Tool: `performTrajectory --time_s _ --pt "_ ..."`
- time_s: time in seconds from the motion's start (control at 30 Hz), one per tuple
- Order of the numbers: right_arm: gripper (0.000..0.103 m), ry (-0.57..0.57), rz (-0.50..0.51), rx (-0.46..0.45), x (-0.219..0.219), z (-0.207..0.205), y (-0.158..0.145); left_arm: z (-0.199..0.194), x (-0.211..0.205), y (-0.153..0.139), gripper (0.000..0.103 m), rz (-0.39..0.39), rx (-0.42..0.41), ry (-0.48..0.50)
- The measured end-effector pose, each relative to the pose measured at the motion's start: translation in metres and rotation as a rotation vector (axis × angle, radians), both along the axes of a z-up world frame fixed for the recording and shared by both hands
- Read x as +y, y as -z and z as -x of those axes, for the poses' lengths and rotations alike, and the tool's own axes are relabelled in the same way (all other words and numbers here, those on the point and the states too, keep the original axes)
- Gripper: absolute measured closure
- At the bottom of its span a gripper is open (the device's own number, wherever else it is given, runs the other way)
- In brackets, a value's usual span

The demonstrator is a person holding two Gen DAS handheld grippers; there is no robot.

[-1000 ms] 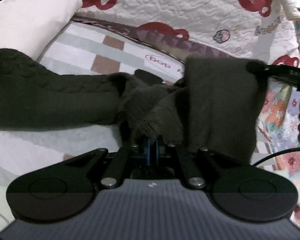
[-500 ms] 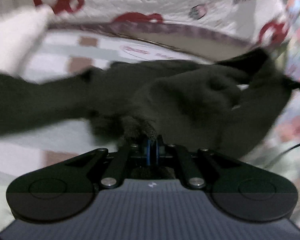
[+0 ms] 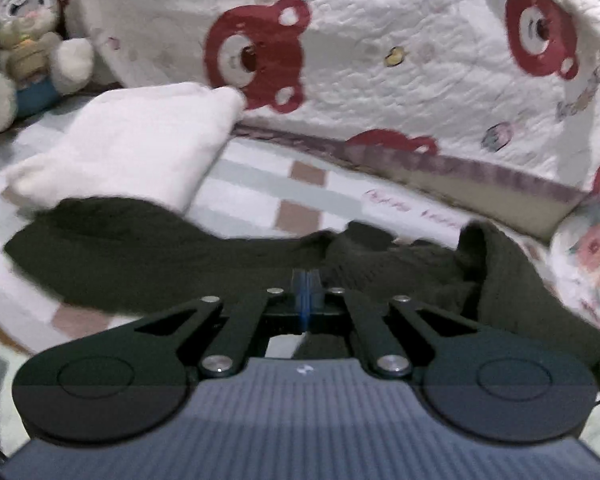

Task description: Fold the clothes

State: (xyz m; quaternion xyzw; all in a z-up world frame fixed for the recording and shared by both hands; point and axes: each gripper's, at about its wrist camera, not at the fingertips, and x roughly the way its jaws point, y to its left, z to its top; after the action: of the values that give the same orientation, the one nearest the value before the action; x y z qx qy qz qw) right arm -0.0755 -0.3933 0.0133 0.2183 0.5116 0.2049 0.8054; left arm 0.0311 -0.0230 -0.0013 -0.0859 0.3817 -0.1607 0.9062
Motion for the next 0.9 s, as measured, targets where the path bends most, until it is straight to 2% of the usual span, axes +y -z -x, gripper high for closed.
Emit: performTrajectory --time_s 0.07,0.1,0.13,0.2,0.27,0.33,0.4,0.47,0.6,0.67,0.73,0.8,0.9 --pt "0.088 -0.104 0.051 0.077 0.014 -0.007 0.012 0.005 0.017 0.010 0.103 0.064 0.058 -0.011" --pt "0.086 -0.137 0.090 0.081 0.018 -0.009 0.009 0.007 0.023 0.016 0.103 0.086 0.082 -0.004" --pt "0.084 -0.159 0.131 0.063 0.020 -0.011 0.001 0.008 0.025 0.022 0.103 0.100 0.099 0.004" --pt "0.065 -0.203 0.213 0.025 0.024 -0.015 -0.016 0.009 0.029 0.034 0.100 0.124 0.130 0.017" --pt "0.062 -0.214 0.255 -0.033 0.024 -0.024 -0.038 0.007 0.030 0.046 0.099 0.159 0.158 0.033" --pt "0.058 -0.225 0.278 -0.089 0.022 -0.042 -0.061 0.003 0.027 0.058 0.081 0.192 0.176 0.056" --pt "0.049 -0.239 0.303 -0.139 0.021 -0.064 -0.080 0.000 0.024 0.068 0.071 0.189 0.190 0.065" --pt "0.046 -0.266 0.362 -0.175 0.030 -0.088 -0.085 0.001 0.022 0.076 0.071 0.172 0.204 0.072" --pt "0.046 -0.410 0.486 -0.157 0.060 -0.142 -0.057 0.001 0.024 0.084 0.069 0.184 0.223 0.087" --pt "0.051 -0.505 0.453 -0.092 0.077 -0.165 -0.031 -0.002 0.026 0.085 0.069 0.180 0.218 0.095" --pt "0.053 -0.548 0.490 -0.051 0.096 -0.181 -0.003 -0.005 0.028 0.086 0.068 0.180 0.217 0.100" --pt "0.053 -0.583 0.589 -0.076 0.115 -0.193 0.018 -0.006 0.029 0.087 0.067 0.193 0.224 0.102" --pt "0.051 -0.572 0.661 -0.111 0.125 -0.212 0.030 -0.009 0.028 0.089 0.066 0.213 0.236 0.114"
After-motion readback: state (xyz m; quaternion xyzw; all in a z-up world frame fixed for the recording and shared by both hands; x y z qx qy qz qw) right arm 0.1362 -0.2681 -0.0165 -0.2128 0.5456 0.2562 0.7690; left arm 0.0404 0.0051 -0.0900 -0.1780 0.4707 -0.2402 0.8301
